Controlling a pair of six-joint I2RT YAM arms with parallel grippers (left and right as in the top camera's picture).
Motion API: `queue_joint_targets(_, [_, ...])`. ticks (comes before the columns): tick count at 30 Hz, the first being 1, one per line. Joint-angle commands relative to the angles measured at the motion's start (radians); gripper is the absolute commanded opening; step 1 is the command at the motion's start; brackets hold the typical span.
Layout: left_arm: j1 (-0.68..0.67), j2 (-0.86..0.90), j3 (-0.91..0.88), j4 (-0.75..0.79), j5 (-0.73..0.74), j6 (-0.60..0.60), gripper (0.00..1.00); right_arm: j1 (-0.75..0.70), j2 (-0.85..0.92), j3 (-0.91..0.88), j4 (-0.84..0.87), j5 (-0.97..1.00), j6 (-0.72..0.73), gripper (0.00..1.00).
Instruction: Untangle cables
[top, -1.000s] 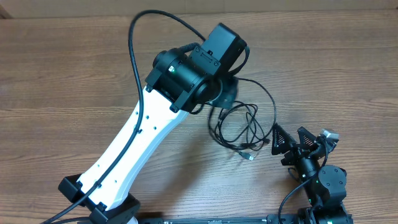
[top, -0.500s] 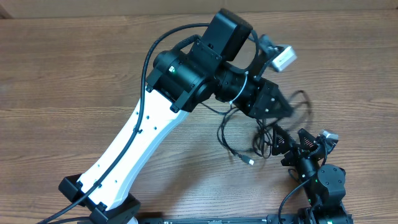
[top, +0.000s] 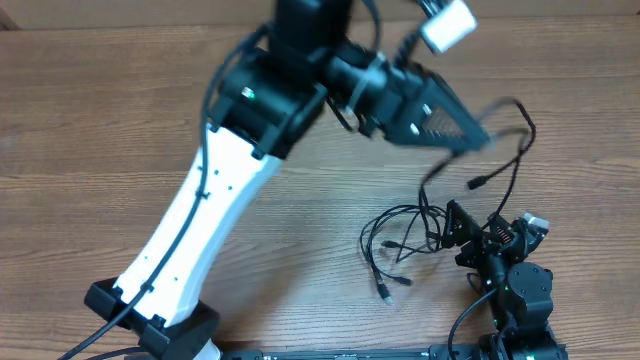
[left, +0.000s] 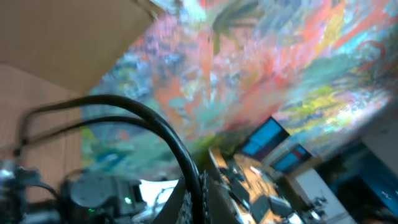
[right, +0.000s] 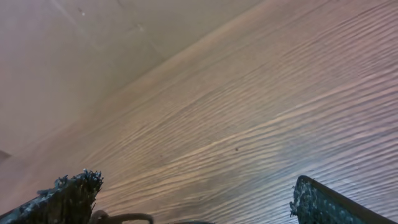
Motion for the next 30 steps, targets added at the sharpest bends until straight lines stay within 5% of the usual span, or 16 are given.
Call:
queue_joint_targets(1, [0.1,-0.038,0.024,0.115,0.049,-0.203,0.04,-0.003,-0.002,0.007,-0.004,0.037,-0.002,1.0])
queue_joint_targets(12, [0.533,-0.038,0.024,0.171,0.049,-0.277,0.04,-0.003,-0.002,0.007,-0.015,0.06,-0.001,1.0])
queue_joint_targets(17, [0.563,-0.037,0.021,0.152,0.049,-0.228,0.05,-0.003,-0.002,0.007,-0.014,0.06,-0.001,1.0])
queue_joint_targets(25, [0.563,-0.037,0.021,-0.117,0.048,0.122,0.04,-0.003,-0.002,0.007,-0.014,0.06,-0.001,1.0])
queue_joint_targets(30, [0.562,-0.035,0.021,-0.613,-0.131,0.521,0.04,-0.003,-0.002,0.007,-0.011,0.059,0.003,1.0])
